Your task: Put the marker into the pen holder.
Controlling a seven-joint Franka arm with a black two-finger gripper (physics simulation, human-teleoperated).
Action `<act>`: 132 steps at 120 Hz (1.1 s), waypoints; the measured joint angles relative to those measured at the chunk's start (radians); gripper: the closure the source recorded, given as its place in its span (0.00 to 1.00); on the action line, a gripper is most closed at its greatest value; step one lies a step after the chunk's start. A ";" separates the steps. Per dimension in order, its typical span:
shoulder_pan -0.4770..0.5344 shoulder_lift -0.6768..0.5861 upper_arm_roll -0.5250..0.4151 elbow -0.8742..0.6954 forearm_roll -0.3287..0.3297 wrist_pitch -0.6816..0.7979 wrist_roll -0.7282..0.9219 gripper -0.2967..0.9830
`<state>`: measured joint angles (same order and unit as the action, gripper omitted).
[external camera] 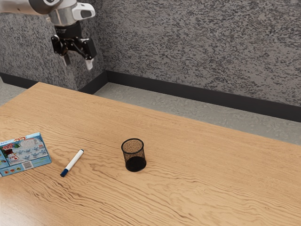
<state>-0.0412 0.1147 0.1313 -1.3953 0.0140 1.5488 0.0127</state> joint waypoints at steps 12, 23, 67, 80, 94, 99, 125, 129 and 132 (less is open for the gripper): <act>-0.002 0.001 0.000 0.002 -0.001 0.000 0.001 0.23; -0.003 -0.014 0.003 -0.029 0.000 0.002 0.002 0.23; -0.003 0.059 0.011 -0.463 0.020 0.298 -0.015 0.23; -0.001 0.085 0.026 -0.484 0.025 0.373 -0.013 0.23; -0.002 0.072 0.032 -0.533 0.056 0.447 0.014 0.23; -0.003 0.044 0.033 -0.583 0.063 0.476 0.027 0.23; 0.001 -0.019 0.054 -0.812 0.086 0.650 0.097 0.23; -0.002 -0.001 0.059 -0.796 0.088 0.671 0.111 0.23; -0.005 0.021 0.067 -0.776 0.089 0.683 0.121 0.23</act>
<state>-0.0462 0.1362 0.1980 -2.1717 0.1027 2.2322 0.1341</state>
